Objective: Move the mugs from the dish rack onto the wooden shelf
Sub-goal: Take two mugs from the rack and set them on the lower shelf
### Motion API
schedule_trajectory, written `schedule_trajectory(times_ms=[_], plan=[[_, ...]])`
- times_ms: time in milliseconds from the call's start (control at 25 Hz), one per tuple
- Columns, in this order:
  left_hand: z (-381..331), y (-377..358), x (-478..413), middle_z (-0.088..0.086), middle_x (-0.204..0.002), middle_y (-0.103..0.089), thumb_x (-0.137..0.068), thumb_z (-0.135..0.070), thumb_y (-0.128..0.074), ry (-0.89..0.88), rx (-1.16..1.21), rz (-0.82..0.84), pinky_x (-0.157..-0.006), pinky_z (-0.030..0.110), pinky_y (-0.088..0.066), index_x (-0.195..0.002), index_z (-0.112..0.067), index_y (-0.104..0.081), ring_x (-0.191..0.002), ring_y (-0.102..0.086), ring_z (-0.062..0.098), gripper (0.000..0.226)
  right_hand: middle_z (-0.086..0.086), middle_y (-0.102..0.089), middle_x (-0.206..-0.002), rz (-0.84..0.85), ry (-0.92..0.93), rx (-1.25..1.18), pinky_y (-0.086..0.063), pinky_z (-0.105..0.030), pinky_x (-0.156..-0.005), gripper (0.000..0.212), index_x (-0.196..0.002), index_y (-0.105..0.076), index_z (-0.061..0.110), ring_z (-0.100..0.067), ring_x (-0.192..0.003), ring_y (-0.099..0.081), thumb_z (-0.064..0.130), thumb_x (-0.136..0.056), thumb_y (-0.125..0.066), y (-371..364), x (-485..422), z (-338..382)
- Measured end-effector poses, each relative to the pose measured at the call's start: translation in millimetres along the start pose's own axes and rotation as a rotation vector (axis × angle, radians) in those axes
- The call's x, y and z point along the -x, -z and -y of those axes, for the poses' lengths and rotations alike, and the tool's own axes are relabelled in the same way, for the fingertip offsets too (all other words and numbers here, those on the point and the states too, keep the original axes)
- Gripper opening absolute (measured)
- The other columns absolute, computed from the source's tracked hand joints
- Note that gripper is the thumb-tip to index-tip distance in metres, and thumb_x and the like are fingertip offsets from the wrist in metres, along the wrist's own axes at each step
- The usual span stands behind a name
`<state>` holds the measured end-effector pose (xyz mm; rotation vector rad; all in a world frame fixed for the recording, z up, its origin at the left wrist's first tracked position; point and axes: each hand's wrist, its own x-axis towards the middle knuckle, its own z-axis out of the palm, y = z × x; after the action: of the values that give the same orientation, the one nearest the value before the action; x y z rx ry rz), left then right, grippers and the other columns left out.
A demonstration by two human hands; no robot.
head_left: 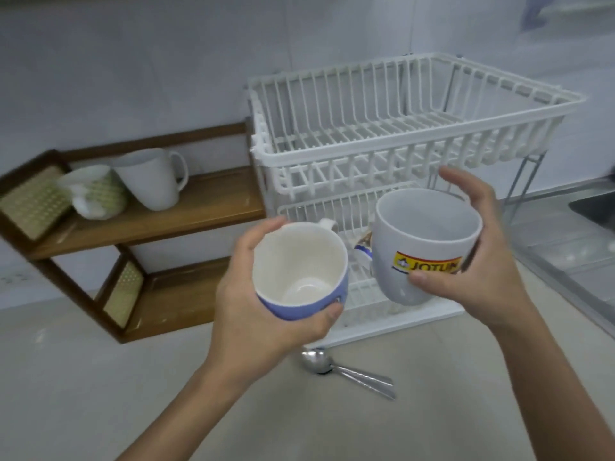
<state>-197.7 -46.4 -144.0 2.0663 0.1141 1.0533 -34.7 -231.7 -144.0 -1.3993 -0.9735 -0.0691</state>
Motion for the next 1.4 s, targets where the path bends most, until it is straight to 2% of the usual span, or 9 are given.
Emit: schedule_trajectory(times_ms=[120,280,440,520,640,840,1080,1240,1400], plan=[[4.5,64.2,-6.4,-0.038,-0.124,-0.045,-0.053,-0.045,-0.082,-0.09,-0.089,-0.106,-0.091,0.005,-0.039,-0.126,-0.04,-0.038,-0.116,-0.049,-0.009,0.085,0.026,-0.051,-0.121,0.054,0.111,-0.035,-0.05,-0.016,-0.082,0.101,-0.135,-0.034,0.036,-0.006,-0.107,-0.06,0.041,-0.05,-0.088,-53.5,-1.5,38.9],[32.7,134.4,-8.3,-0.04,-0.12,-0.041,-0.048,-0.058,-0.078,0.011,-0.243,-0.235,-0.087,0.01,-0.046,-0.123,-0.051,-0.034,-0.114,-0.046,-0.01,0.087,0.033,-0.047,-0.118,0.095,0.157,-0.024,-0.048,-0.012,-0.082,0.098,-0.132,-0.036,0.041,-0.001,-0.106,-0.058,0.029,-0.047,-0.085,-129.8,-4.7,58.0],[83.4,183.2,10.2,-0.017,-0.122,-0.052,-0.045,-0.063,-0.078,0.197,-0.334,-0.279,-0.085,0.039,-0.055,-0.123,-0.049,-0.039,-0.113,-0.052,0.011,0.088,0.035,-0.05,-0.117,0.177,0.068,0.022,-0.046,-0.012,-0.088,0.098,-0.13,-0.037,0.048,0.001,-0.109,-0.057,0.036,-0.046,-0.087,-204.8,-4.4,42.5],[113.0,199.1,19.6,-0.015,-0.123,-0.053,-0.045,-0.065,-0.077,0.285,-0.367,-0.276,-0.084,0.045,-0.056,-0.126,-0.044,-0.041,-0.112,-0.053,0.015,0.091,0.037,-0.049,-0.115,0.209,0.009,0.072,-0.046,-0.015,-0.09,0.098,-0.13,-0.037,0.047,0.002,-0.109,-0.056,0.039,-0.046,-0.088,-238.3,-5.1,23.8],[158.0,212.5,27.9,-0.014,-0.125,-0.056,-0.045,-0.067,-0.074,0.434,-0.4,-0.27,-0.085,0.044,-0.055,-0.129,-0.042,-0.04,-0.11,-0.056,0.016,0.094,0.037,-0.048,-0.117,0.217,-0.093,0.189,-0.047,-0.025,-0.094,0.099,-0.127,-0.035,0.052,0.002,-0.109,-0.053,0.049,-0.043,-0.086,-281.0,-6.7,-11.0],[235.6,205.8,24.1,-0.002,-0.129,-0.057,-0.05,-0.058,-0.079,0.607,-0.477,-0.18,-0.086,0.043,-0.054,-0.133,-0.034,-0.042,-0.111,-0.056,0.023,0.094,0.016,-0.054,-0.121,0.271,-0.295,0.299,-0.05,-0.037,-0.093,0.099,-0.127,-0.034,0.048,-0.01,-0.11,-0.054,0.05,-0.042,-0.085,-333.9,-18.0,-85.0],[317.7,182.7,-6.1,0.009,-0.127,-0.054,-0.057,-0.043,-0.084,0.648,-0.527,-0.039,-0.088,0.039,-0.049,-0.125,-0.02,-0.051,-0.117,-0.051,0.029,0.079,0.002,-0.045,-0.134,0.311,-0.431,0.454,-0.045,-0.033,-0.095,0.101,-0.134,-0.034,0.035,-0.02,-0.121,-0.047,0.032,-0.049,-0.089,-380.5,-56.0,-169.3],[358.8,177.7,-17.1,0.012,-0.132,-0.048,-0.061,-0.049,-0.082,0.771,-0.6,-0.006,-0.092,0.04,-0.048,-0.126,-0.017,-0.047,-0.121,-0.049,0.031,0.081,0.0,-0.041,-0.136,0.318,-0.562,0.491,-0.04,-0.029,-0.091,0.098,-0.131,-0.031,0.043,-0.022,-0.125,-0.043,0.027,-0.053,-0.089,-407.4,-68.0,-210.2],[372.3,174.5,-26.7,0.012,-0.128,-0.052,-0.062,-0.05,-0.081,0.757,-0.679,0.031,-0.088,0.039,-0.049,-0.129,-0.019,-0.044,-0.117,-0.053,0.03,0.083,-0.001,-0.037,-0.133,0.304,-0.574,0.533,-0.044,-0.033,-0.092,0.093,-0.127,-0.032,0.044,-0.025,-0.122,-0.044,0.028,-0.054,-0.087,-423.9,-76.2,-232.7]])
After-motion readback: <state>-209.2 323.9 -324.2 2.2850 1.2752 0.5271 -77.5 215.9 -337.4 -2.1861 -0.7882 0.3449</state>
